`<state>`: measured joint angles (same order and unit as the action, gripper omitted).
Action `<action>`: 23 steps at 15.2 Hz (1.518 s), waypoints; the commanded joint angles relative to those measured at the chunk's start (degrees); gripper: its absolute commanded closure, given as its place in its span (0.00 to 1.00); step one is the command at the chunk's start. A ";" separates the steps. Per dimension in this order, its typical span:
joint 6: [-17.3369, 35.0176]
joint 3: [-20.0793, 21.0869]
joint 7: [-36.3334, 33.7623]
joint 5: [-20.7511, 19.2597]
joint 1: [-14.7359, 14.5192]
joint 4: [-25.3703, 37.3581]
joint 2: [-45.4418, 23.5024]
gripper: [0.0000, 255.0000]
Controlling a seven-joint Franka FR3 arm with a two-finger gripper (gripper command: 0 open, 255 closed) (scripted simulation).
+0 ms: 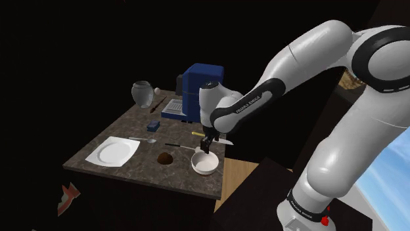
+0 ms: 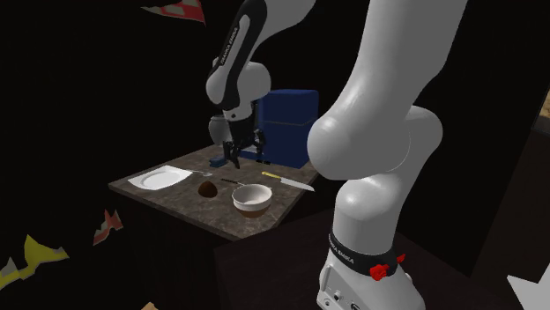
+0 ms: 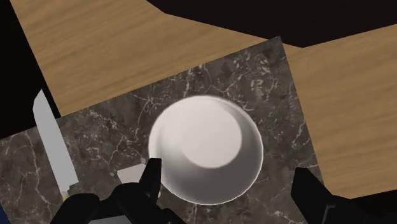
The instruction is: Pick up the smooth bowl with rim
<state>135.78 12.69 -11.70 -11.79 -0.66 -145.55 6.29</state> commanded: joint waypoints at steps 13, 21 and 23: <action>11.50 -2.27 -17.04 -16.22 -4.46 12.66 -30.06 0.00; 14.38 -4.04 -19.30 -18.76 -5.66 13.86 -34.33 1.00; 14.42 -4.06 -19.34 -18.79 -5.68 13.84 -34.35 1.00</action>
<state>150.17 8.65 -31.01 -30.55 -6.33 -131.72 -28.02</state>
